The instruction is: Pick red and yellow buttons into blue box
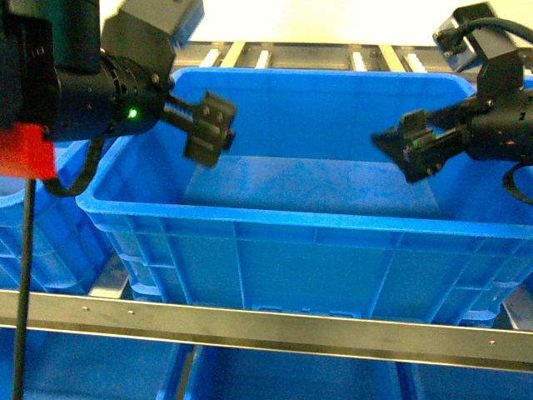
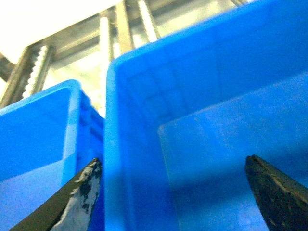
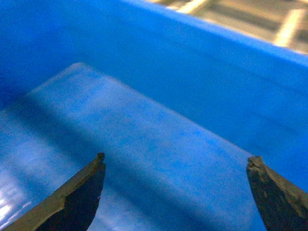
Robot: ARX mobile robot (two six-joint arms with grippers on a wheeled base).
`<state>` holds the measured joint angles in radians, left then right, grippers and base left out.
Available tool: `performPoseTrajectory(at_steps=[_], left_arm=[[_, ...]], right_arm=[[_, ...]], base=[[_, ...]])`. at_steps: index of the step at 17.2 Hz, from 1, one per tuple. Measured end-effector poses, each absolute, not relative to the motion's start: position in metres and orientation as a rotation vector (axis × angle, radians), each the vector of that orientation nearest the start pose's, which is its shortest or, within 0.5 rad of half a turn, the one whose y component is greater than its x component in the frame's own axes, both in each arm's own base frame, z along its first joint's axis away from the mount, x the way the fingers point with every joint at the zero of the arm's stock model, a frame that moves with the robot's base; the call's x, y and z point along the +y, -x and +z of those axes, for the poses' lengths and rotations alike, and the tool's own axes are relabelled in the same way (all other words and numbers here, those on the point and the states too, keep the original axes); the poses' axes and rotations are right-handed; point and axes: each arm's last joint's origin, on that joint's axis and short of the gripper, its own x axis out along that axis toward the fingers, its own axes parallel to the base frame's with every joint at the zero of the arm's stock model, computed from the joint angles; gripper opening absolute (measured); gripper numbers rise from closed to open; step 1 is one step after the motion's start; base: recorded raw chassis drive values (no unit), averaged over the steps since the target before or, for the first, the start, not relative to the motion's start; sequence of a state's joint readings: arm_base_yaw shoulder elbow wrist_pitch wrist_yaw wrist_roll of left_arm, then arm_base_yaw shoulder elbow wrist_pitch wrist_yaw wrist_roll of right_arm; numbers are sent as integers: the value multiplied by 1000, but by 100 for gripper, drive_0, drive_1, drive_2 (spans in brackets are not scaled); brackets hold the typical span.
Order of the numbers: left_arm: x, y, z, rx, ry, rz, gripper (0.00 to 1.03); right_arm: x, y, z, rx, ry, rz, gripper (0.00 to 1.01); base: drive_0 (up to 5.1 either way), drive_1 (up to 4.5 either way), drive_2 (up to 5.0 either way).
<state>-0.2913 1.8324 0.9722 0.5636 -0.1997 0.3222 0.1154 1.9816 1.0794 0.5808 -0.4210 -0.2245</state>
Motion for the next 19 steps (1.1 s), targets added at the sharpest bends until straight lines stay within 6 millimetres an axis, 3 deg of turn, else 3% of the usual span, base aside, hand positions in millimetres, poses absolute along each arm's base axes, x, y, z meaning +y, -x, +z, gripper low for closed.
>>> performPoseTrajectory(at_steps=[2,8,10,13,14,16,19], left_arm=[[-97,-359,180,161,-269,-59,81],[-69,-322,171,70,-108,-1,61],[-46,-289,185,-28,-23,23,37],[-35,-252,171,17,-16,-9,8],[-28,-240,166,-5,-6,2,2],[-20,-218,158,33,-7,5,2],[-14,-197,163,10,-4,2,2]], right_arm=[[56,-395,157,171,145,343,80],[37,-354,150,83,71,63,60],[22,-316,171,-34,22,-11,36],[19,-275,162,8,18,7,6],[15,-260,157,31,18,1,2],[9,-237,164,1,15,2,2],[-1,-210,160,23,14,-7,2]], base=[[0,0,0],[0,0,0],[0,0,0],[0,0,0],[0,0,0],[0,0,0],[0,0,0]])
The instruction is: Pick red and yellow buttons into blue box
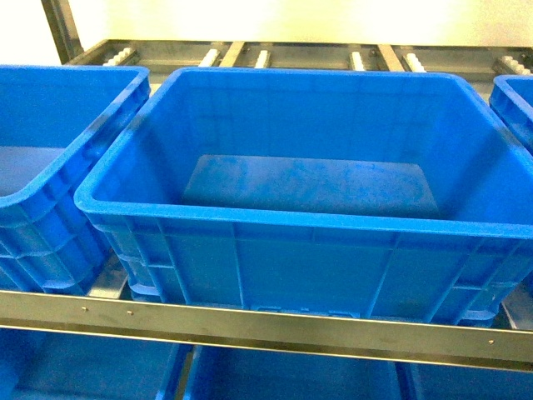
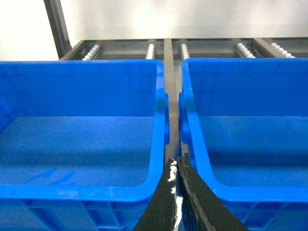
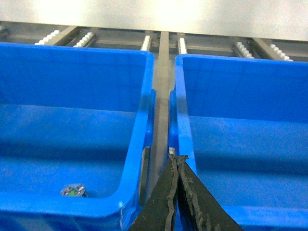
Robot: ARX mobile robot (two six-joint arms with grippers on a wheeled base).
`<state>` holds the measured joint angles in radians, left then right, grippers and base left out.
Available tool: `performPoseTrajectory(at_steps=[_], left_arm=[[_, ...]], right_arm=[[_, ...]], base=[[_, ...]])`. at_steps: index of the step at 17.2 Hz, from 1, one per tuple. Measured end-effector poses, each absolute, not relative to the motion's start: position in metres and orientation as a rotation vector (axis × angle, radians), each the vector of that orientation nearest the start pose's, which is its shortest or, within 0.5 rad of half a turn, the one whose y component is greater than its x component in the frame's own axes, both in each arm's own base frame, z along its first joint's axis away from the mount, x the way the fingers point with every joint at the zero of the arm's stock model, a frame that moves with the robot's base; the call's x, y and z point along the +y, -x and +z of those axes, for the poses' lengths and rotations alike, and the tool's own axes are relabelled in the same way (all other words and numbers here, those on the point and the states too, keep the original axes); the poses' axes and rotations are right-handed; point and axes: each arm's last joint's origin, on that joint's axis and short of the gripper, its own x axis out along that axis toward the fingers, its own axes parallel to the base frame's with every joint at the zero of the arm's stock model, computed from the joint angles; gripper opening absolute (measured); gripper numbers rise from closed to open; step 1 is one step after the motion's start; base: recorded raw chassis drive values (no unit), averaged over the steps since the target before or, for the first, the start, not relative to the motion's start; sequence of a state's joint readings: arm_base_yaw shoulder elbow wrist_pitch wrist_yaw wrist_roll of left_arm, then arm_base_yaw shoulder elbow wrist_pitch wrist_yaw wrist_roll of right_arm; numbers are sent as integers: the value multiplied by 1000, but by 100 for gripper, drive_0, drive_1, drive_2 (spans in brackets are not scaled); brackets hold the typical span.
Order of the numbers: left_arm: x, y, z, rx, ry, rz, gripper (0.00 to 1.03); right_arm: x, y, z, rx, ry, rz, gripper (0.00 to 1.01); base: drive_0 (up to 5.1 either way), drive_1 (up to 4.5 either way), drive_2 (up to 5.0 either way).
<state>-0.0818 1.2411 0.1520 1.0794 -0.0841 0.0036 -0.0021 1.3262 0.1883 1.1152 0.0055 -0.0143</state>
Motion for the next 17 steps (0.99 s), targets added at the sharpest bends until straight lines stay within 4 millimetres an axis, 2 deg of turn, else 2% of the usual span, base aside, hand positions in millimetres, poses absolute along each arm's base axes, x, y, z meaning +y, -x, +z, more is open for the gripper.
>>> performPoseTrajectory(at_steps=[2,3,5,8,17], left_arm=[[-11,-186,161,23,-5,2,2],[0,-175,161,23,-3,12,2],[0,-148,163,12,-3,-2,2],[0,-138,167,1,-3,-2,2],[0,-120,171,-14,-3,-2,2]], right_arm=[[0,-199,161,21,15,1,2],[0,-186,163,12,15,0,2],[0,-155,163,14,15,0,2],[0,-142,164,13,15,0,2],[0,-123,170,-12,15,0,2]], base=[[0,0,0],[0,0,0],[0,0,0],[0,0,0],[0,0,0]])
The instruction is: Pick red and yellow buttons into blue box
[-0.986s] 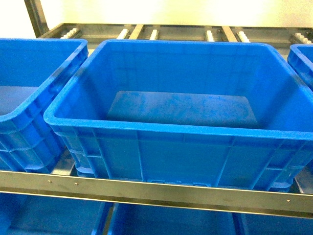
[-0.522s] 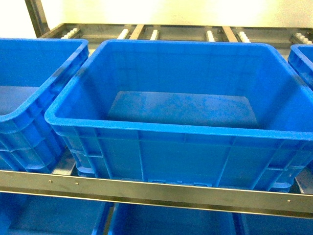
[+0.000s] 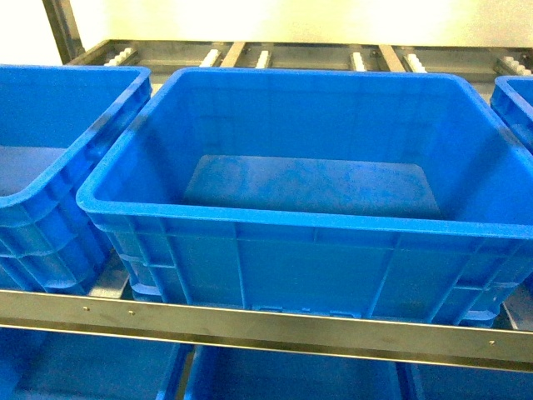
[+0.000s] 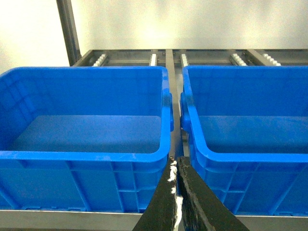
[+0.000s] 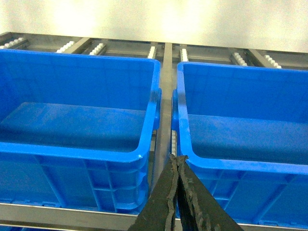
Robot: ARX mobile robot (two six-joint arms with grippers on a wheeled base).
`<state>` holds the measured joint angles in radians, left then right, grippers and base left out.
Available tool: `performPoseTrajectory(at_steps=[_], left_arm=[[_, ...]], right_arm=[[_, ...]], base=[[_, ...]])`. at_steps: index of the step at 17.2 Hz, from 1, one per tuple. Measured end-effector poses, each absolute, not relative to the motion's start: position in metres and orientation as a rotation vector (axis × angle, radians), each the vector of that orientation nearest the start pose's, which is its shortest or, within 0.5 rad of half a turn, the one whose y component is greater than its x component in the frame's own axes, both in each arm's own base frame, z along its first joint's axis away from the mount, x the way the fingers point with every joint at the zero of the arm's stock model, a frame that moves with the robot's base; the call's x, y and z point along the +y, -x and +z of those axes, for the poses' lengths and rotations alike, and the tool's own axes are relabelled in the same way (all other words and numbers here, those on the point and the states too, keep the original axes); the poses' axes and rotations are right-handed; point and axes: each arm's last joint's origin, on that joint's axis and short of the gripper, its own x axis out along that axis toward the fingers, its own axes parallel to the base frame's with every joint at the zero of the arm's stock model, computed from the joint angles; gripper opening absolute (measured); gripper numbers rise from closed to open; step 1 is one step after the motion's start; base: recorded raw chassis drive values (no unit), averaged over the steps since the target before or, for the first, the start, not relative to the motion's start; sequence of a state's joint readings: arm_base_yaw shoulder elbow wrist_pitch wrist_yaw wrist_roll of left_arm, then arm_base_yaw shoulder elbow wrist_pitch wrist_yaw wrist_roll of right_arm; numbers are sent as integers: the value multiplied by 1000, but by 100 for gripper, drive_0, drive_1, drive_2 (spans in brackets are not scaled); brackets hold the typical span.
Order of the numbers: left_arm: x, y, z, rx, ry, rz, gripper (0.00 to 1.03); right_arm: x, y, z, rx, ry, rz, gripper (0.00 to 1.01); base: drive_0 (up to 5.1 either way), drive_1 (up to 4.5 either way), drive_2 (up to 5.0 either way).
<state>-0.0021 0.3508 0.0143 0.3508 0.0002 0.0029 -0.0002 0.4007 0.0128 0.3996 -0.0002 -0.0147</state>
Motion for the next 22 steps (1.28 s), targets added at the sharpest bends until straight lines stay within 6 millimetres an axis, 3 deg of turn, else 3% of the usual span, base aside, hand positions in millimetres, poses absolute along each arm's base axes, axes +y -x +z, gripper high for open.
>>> performPoseTrajectory(at_steps=[22], left_arm=[[0,-97,167,1,-3,-2,2]], right_arm=[[0,-97,168,-10,15,0,2]], base=[[0,0,0]])
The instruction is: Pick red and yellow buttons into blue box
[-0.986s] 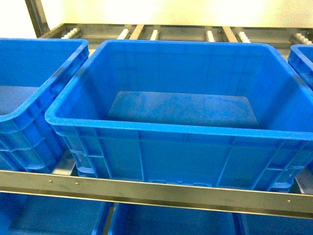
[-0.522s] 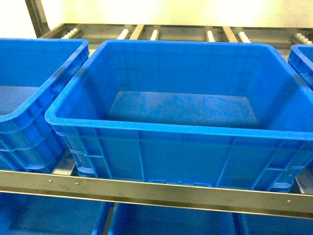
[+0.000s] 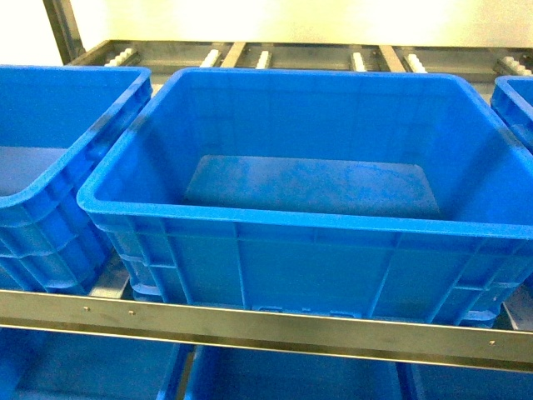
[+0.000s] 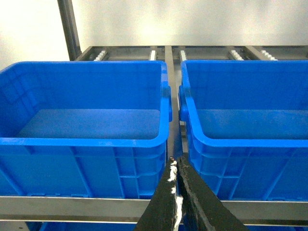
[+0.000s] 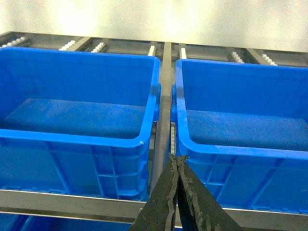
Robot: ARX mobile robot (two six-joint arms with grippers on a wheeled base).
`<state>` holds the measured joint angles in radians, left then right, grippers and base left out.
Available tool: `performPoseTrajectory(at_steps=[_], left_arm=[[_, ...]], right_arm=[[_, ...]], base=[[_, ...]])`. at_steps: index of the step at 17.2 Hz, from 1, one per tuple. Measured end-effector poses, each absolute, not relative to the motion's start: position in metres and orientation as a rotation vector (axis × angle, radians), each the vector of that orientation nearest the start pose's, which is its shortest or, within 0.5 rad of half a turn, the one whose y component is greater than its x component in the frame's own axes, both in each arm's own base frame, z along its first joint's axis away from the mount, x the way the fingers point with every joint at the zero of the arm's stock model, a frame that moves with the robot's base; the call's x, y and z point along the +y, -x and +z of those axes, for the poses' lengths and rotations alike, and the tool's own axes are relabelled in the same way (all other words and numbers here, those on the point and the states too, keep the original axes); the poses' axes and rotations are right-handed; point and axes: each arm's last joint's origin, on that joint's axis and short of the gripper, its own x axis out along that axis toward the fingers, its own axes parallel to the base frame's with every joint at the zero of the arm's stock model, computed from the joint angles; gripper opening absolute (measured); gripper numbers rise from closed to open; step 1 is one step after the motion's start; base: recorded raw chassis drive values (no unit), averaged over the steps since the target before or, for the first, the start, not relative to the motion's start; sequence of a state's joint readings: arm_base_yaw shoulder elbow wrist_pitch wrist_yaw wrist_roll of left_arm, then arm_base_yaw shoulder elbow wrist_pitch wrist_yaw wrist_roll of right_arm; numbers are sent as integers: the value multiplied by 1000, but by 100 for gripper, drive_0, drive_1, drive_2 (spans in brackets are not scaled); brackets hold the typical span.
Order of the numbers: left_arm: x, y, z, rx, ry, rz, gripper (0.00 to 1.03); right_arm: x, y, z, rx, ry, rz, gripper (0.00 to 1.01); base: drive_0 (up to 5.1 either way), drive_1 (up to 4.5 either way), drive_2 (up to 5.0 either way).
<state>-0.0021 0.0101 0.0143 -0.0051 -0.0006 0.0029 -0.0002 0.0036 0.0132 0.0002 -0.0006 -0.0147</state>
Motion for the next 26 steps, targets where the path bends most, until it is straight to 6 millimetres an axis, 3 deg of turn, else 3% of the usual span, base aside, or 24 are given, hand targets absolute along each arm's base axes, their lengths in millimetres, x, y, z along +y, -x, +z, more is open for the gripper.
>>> performPoseTrajectory(at_steps=[4,5,6,15,16,19,20,26], left_arm=[[0,-97,167,0,-3,-2,2],[0,-97,167,1,-2,-2,6],[0,-97,167,0,-2,-2,19],[0,-97,167,1,-2,-2,52],[0,-97,167,1,-2,-2,58],[0,-97,167,0,-2,-2,94],[0,-97,167,0,-3,-2,99],[0,-97,167,0,-2,-2,98]], right_arm=[[0,-97,167,-5,14,0,2],[0,-97,167,-5,15,0,6],[0,-97,167,-5,15,0,19],[0,-97,167,-5,15,0,52],[0,-97,167,-5,15,0,57],[0,-97,167,-5,15,0,94],[0,-97,167,-5,14,0,100],[0,-97,167,-5,14,0,98]], base=[[0,0,0],[0,0,0],[0,0,0],[0,0,0],[0,0,0],[0,0,0],[0,0,0],[0,0,0]])
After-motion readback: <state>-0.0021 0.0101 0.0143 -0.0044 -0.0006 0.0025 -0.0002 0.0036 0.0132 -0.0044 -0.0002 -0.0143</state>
